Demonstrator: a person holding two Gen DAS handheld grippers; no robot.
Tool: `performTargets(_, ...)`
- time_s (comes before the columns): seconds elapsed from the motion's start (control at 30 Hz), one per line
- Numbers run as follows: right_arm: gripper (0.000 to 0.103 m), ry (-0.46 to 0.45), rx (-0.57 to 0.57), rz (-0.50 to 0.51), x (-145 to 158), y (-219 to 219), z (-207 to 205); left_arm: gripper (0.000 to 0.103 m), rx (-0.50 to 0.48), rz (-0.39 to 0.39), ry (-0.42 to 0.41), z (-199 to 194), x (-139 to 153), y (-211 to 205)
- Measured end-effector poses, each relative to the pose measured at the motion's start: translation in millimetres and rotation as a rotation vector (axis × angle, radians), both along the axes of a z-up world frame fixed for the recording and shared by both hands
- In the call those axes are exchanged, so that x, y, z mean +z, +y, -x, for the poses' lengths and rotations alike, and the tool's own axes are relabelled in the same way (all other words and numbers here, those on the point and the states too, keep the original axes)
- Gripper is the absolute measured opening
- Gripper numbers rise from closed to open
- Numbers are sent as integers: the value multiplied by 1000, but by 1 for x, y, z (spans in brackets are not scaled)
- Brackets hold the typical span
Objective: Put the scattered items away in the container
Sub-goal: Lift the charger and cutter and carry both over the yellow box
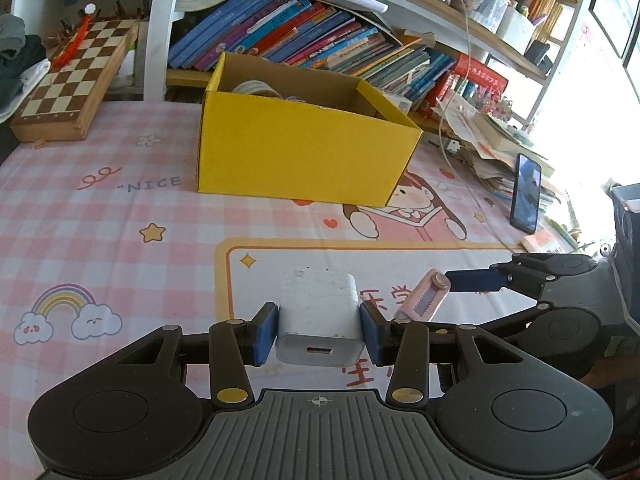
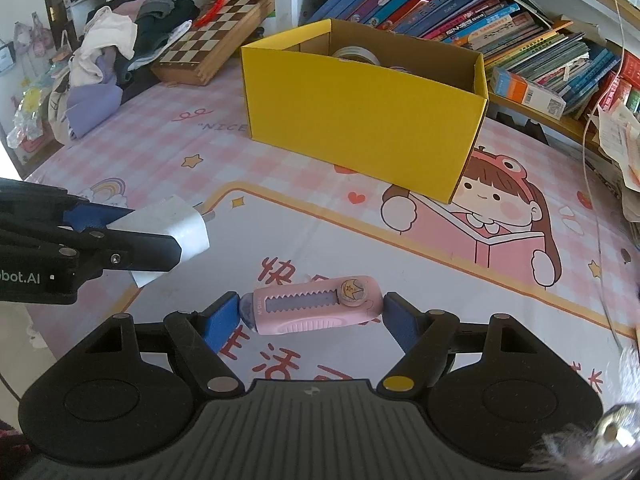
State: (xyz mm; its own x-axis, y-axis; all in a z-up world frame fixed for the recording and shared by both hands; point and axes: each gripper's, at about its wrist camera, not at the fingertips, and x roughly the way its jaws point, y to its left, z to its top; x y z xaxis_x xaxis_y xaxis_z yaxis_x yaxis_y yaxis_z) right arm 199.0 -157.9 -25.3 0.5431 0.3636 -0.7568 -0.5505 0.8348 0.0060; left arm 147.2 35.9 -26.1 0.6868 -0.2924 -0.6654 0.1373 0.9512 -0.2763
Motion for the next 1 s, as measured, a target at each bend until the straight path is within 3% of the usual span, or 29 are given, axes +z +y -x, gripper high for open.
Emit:
performTargets(0.6,76,-14,17,-7,14,9,4,43,-27,43,-40,0,20,13)
performTargets(1.0,76,-139,74,-5,65,13,-25,43,-20,58,-150,-38,62,28)
